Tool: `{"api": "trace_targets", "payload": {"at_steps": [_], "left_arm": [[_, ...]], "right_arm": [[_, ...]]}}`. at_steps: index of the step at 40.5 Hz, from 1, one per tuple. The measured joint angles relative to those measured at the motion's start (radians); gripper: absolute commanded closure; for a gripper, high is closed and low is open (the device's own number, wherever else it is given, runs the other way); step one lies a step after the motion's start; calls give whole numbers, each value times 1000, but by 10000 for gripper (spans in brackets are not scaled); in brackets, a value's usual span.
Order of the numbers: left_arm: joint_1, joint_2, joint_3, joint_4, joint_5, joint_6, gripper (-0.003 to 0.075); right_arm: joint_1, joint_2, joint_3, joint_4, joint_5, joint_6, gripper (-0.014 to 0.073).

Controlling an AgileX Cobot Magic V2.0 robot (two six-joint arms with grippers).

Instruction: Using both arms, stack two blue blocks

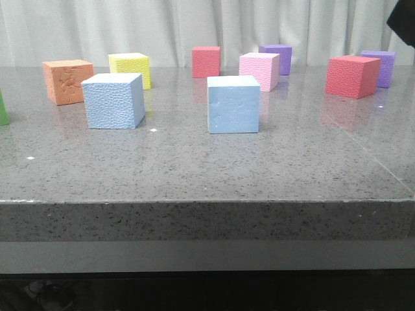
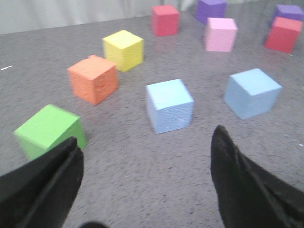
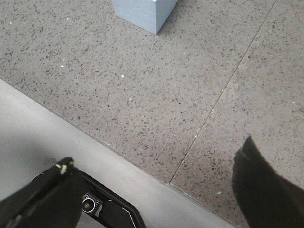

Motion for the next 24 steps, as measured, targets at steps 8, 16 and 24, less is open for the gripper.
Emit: {"api": "trace_targets", "payload": {"at_steps": [8, 16, 24], "left_arm": [[-98, 221, -142, 23, 5, 19, 59], [-116, 493, -342, 55, 89, -38, 59], [-116, 740, -564, 104, 233, -188, 60]], "right_arm": [[0, 0, 2, 0, 10, 2, -49], [0, 0, 2, 0, 16, 2, -49], [0, 0, 2, 0, 17, 2, -49]]}}
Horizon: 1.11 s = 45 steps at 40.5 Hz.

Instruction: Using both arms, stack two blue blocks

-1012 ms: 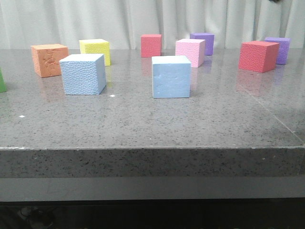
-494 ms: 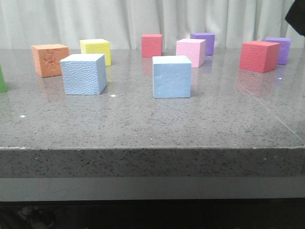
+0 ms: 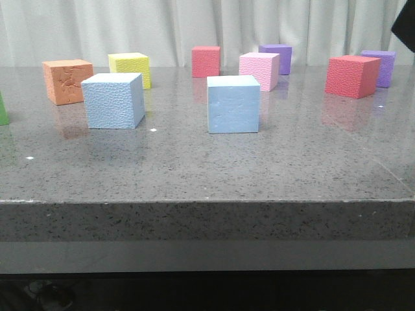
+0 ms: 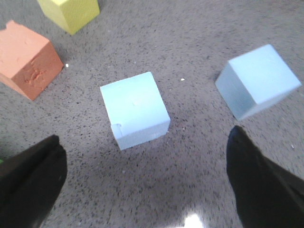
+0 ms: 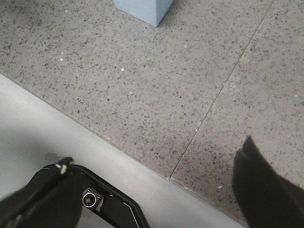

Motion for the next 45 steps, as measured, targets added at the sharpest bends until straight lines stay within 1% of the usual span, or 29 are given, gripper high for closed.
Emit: {"api": "trace_targets", "payload": {"at_steps": [6, 14, 23, 33, 36, 41, 45], "left_arm": [[0, 151, -126, 43, 46, -79, 59], [0, 282, -220, 82, 83, -171, 60], [0, 392, -257, 96, 83, -221, 60], [0, 477, -257, 115, 68, -285, 65], [0, 489, -257, 115, 65, -292, 109], [0, 492, -259, 115, 65, -293, 248], [0, 492, -259, 113, 65, -293, 323]], "right_arm": [[0, 0, 0, 0, 0, 2, -49], [0, 0, 0, 0, 0, 2, -49], [0, 0, 0, 0, 0, 2, -49], [0, 0, 0, 0, 0, 2, -49], [0, 0, 0, 0, 0, 2, -49], [0, 0, 0, 0, 2, 2, -49], [0, 0, 0, 0, 2, 2, -49]]}}
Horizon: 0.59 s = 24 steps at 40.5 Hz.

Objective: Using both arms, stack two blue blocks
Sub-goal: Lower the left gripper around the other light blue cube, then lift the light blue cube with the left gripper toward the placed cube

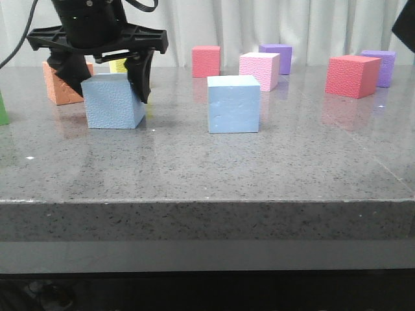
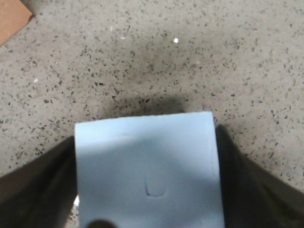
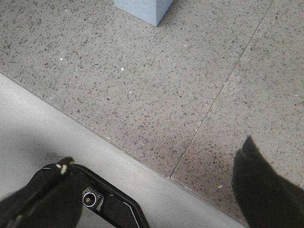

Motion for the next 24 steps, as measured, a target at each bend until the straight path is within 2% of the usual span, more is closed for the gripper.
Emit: {"api": "trace_targets", "payload": {"at_steps": [7, 12, 19, 24], "left_arm": [[0, 0, 0, -9, 0, 16, 352], [-6, -23, -11, -25, 13, 114, 352], [-28, -72, -98, -79, 82, 383, 352], [-40, -81, -203, -181, 145, 591, 352]], "right_arm": [[0, 0, 0, 0, 0, 0, -49], [0, 0, 0, 0, 0, 0, -49], [0, 0, 0, 0, 0, 0, -49], [0, 0, 0, 0, 0, 0, -49]]}}
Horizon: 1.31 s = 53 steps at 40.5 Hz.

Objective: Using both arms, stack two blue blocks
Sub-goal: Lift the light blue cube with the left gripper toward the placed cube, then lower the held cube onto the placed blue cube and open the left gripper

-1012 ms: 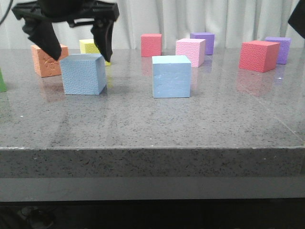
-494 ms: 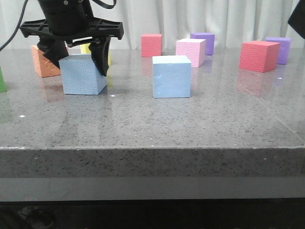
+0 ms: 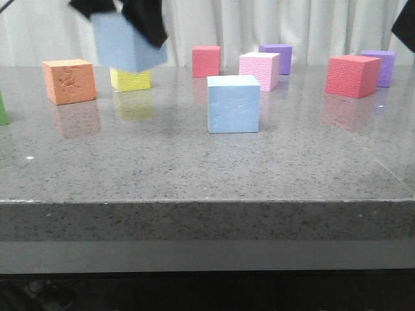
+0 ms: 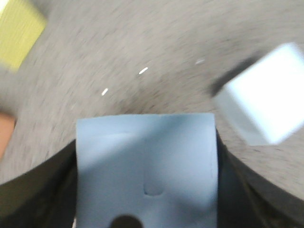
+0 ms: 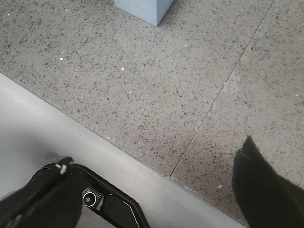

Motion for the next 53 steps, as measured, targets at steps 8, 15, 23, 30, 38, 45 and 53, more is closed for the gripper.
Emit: {"api": "trace_targets", "payload": {"at_steps": [8, 15, 23, 30, 38, 45, 53], "left_arm": [[-8, -2, -114, -158, 49, 241, 352], [-8, 22, -196, -179, 113, 341, 352], [-44, 107, -283, -179, 171, 454, 352], [-85, 169, -323, -191, 180, 556, 352], [-94, 204, -327, -251, 186, 664, 352], [-94, 231, -327, -276, 198, 714, 352], [-94, 244, -327, -282, 207, 744, 348]], "right_arm": [[0, 0, 0, 0, 0, 0, -49], [0, 0, 0, 0, 0, 0, -49], [0, 0, 0, 0, 0, 0, -49], [0, 0, 0, 0, 0, 0, -49], [0, 0, 0, 0, 0, 0, -49], [0, 0, 0, 0, 0, 0, -49], [0, 0, 0, 0, 0, 0, -49]]}}
